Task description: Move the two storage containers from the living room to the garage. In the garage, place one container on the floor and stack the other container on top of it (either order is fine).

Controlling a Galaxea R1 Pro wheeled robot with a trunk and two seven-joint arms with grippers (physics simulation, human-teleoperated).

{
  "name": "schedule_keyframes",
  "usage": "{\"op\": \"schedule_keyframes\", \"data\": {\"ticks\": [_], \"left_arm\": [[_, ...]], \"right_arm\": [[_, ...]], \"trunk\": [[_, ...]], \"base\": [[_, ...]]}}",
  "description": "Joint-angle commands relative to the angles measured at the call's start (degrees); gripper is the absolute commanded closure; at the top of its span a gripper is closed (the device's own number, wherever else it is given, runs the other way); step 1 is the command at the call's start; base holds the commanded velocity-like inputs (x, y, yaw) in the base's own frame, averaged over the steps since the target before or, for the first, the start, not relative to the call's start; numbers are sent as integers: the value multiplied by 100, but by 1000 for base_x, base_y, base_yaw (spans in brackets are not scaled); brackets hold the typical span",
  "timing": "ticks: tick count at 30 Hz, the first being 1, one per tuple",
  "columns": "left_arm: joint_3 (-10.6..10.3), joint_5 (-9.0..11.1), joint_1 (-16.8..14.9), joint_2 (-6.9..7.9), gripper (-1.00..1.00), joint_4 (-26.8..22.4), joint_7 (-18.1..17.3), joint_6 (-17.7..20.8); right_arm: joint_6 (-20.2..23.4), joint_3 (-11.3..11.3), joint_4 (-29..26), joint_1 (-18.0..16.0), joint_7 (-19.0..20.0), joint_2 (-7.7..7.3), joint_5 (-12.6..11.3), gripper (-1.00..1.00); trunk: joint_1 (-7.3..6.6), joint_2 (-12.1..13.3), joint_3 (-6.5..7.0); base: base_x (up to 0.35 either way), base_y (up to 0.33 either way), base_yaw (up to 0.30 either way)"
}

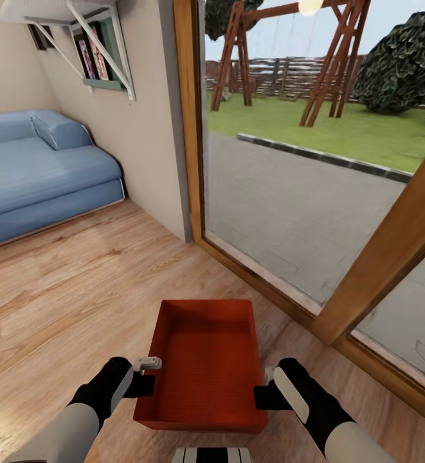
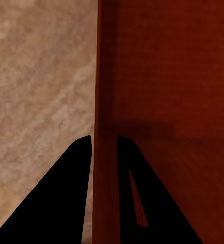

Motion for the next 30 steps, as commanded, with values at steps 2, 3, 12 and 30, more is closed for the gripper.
{"op": "schedule_keyframes", "data": {"ticks": [2, 3, 12, 30], "left_arm": [[20, -97, -2, -3, 100, -13, -4, 27], [22, -96, -2, -3, 100, -13, -4, 27], [29, -79, -3, -3, 100, -13, -8, 27], [25, -68, -2, -3, 100, -13, -6, 27]], "right_arm": [[62, 30, 0, -2, -71, -10, 217, 100], [61, 30, 2, -2, -70, -10, 217, 100], [61, 30, 7, 2, -69, -10, 217, 100], [62, 30, 7, 1, -69, -10, 217, 100]], "trunk": [[-6, 1, 40], [-9, 3, 62], [-32, 15, 315], [-291, 465, 827]], "base": [[0, 0, 0], [0, 0, 0], [0, 0, 0], [0, 0, 0]]}}
